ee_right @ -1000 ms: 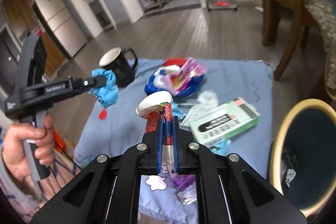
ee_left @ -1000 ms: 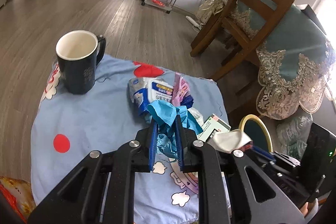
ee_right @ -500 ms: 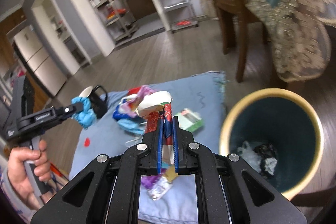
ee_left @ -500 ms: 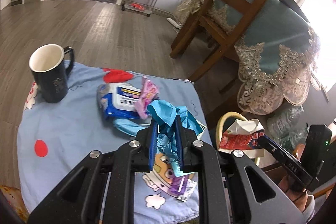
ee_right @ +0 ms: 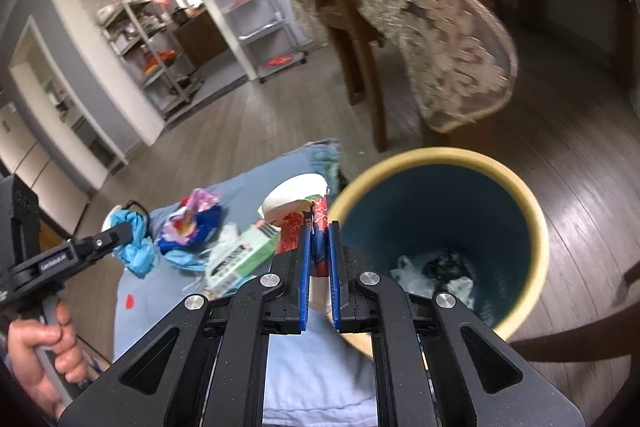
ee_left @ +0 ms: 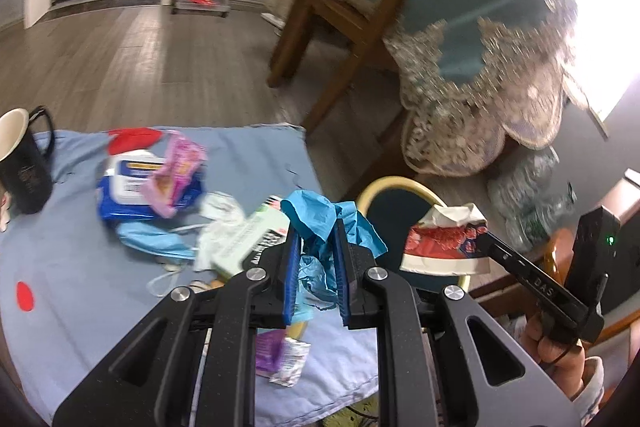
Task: Collect trash
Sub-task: 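Carry the red wrapper over the bin and open the right gripper while the left gripper carries the glove there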
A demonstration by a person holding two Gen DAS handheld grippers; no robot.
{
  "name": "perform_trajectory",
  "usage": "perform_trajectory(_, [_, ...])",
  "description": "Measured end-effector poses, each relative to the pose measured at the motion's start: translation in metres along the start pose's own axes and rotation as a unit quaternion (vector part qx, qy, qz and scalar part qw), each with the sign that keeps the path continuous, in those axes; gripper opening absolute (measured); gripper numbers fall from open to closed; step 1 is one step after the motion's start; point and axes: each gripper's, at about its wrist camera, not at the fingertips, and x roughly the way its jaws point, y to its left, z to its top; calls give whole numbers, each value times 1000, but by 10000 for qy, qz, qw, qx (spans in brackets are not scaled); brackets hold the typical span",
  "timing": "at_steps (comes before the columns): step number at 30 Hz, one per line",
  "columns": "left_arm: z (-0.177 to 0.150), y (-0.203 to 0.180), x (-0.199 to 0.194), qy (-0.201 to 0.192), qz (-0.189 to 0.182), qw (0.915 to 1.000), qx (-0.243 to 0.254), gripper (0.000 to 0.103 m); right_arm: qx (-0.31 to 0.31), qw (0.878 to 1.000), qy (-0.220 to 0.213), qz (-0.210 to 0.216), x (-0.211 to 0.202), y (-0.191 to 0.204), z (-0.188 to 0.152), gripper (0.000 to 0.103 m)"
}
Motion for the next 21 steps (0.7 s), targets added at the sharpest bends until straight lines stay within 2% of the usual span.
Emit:
perform_trajectory(8, [-8, -40, 36, 318, -146, 9989, 309, 15, 479, 9974, 115, -525, 5, -33, -6, 10])
perform_trajectory(17, [-19, -69, 69, 615, -207, 9960, 618, 15, 731, 9938, 410, -736, 17, -47, -10, 11])
perform_trajectory(21, [-22, -80, 81, 702, -187, 9941, 800, 15, 870, 9925, 404, -752, 17, -52, -9, 27])
